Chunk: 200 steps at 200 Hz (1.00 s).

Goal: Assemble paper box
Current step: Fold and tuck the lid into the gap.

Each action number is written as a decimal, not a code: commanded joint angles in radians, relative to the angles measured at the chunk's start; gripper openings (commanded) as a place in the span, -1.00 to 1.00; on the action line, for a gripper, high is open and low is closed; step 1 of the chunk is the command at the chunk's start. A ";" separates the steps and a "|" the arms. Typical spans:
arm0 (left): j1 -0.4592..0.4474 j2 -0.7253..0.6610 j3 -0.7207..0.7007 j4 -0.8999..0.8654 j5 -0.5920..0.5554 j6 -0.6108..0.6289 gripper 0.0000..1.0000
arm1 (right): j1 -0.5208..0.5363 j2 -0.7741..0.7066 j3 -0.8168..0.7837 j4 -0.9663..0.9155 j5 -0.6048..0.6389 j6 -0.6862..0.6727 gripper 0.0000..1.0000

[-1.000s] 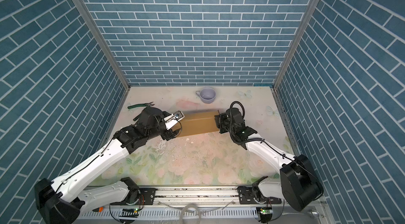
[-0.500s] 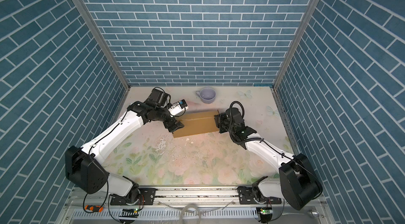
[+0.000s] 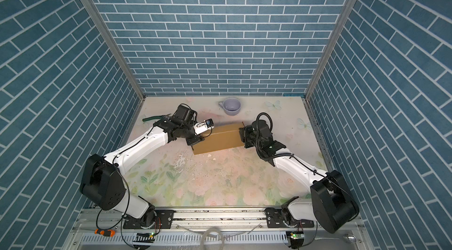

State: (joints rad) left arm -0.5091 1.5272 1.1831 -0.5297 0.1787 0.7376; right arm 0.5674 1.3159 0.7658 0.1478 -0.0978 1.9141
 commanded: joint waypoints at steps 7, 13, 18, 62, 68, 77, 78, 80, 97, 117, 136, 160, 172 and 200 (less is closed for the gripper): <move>-0.022 0.001 -0.094 0.104 -0.036 0.050 -0.14 | -0.019 0.015 0.000 -0.189 0.017 0.001 -0.48; -0.022 -0.002 -0.098 0.105 -0.034 0.056 -0.15 | -0.026 0.010 0.011 -0.208 0.017 -0.026 -0.40; -0.022 -0.002 -0.100 0.106 -0.032 0.059 -0.16 | -0.036 0.005 0.021 -0.224 -0.008 -0.052 -0.35; -0.022 0.011 -0.084 0.094 -0.023 0.070 -0.14 | -0.180 -0.025 0.137 -0.457 -0.240 -0.483 0.13; -0.022 0.013 -0.080 0.088 -0.019 0.068 -0.12 | -0.208 -0.044 0.142 -0.482 -0.261 -0.550 0.17; -0.022 0.013 -0.076 0.081 -0.016 0.068 -0.11 | -0.256 -0.071 0.148 -0.507 -0.298 -0.666 0.25; -0.022 0.013 -0.075 0.081 -0.016 0.068 -0.11 | -0.262 -0.073 0.149 -0.507 -0.305 -0.682 0.26; -0.023 0.013 -0.074 0.080 -0.015 0.068 -0.11 | -0.274 -0.077 0.152 -0.509 -0.316 -0.708 0.27; -0.022 0.009 -0.076 0.083 -0.009 0.067 -0.10 | -0.363 -0.058 0.198 -0.535 -0.459 -0.932 0.36; -0.022 0.016 -0.065 0.077 -0.007 0.068 -0.10 | -0.376 0.049 0.353 -0.666 -0.562 -1.171 0.37; -0.022 0.025 -0.051 0.071 -0.006 0.071 -0.09 | -0.363 0.127 0.437 -0.692 -0.665 -1.267 0.40; -0.022 0.034 -0.037 0.071 -0.001 0.073 -0.09 | -0.358 0.207 0.528 -0.781 -0.696 -1.369 0.38; -0.022 0.037 -0.034 0.066 -0.003 0.074 -0.08 | -0.354 0.234 0.555 -0.799 -0.709 -1.397 0.31; -0.022 0.039 -0.031 0.071 -0.005 0.077 -0.07 | -0.327 0.282 0.597 -0.830 -0.693 -1.443 0.15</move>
State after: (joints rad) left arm -0.5308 1.5330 1.1481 -0.4065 0.1768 0.8024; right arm 0.2207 1.5642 1.2938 -0.5846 -0.7609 0.6083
